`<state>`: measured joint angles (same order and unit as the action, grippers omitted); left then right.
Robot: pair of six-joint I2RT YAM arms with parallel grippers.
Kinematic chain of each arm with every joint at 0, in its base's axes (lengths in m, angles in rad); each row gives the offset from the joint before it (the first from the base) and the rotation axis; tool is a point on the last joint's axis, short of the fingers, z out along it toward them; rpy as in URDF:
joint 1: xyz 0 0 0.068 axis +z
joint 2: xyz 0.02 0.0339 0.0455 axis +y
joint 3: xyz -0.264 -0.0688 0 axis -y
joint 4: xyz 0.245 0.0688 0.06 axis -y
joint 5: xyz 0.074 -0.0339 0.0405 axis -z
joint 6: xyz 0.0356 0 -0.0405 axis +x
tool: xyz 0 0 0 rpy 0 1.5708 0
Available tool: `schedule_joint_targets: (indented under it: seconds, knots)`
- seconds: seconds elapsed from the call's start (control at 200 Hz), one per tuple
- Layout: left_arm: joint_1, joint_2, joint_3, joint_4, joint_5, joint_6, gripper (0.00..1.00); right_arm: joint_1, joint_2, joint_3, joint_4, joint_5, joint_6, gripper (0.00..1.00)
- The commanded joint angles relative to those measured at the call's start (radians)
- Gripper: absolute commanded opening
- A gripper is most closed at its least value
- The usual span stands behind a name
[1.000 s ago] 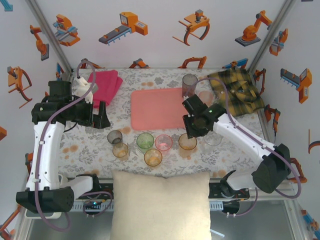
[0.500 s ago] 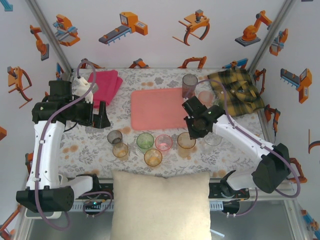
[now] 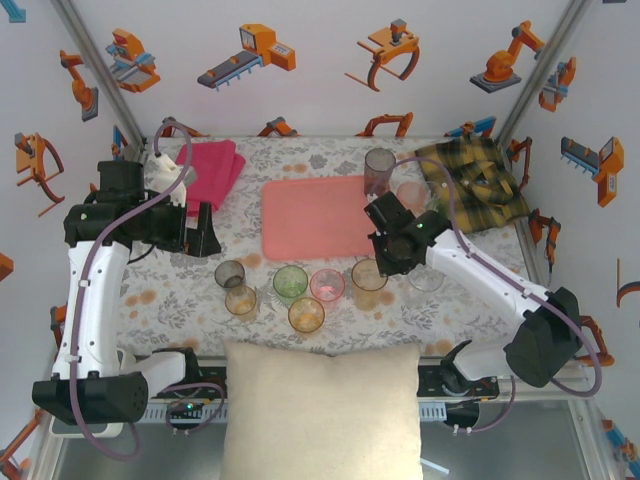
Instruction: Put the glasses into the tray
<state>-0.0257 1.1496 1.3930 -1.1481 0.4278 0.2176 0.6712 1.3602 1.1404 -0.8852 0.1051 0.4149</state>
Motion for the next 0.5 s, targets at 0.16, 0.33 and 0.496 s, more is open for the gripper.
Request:
schedule_joint_targets:
  seconds: [0.16, 0.33, 0.496]
  knots:
    - [-0.005, -0.007, 0.026, -0.015, 0.025, -0.009, 0.97, 0.007, -0.045, 0.082, -0.050, 0.048, -0.026, 0.00]
    - [-0.005, -0.013, 0.024, -0.016, 0.025, -0.009, 0.97, 0.005, -0.053, 0.119, -0.072, 0.060, -0.033, 0.00]
    - [-0.003, -0.016, 0.023, -0.018, 0.025, -0.009, 0.97, -0.008, -0.057, 0.177, -0.088, 0.071, -0.043, 0.00]
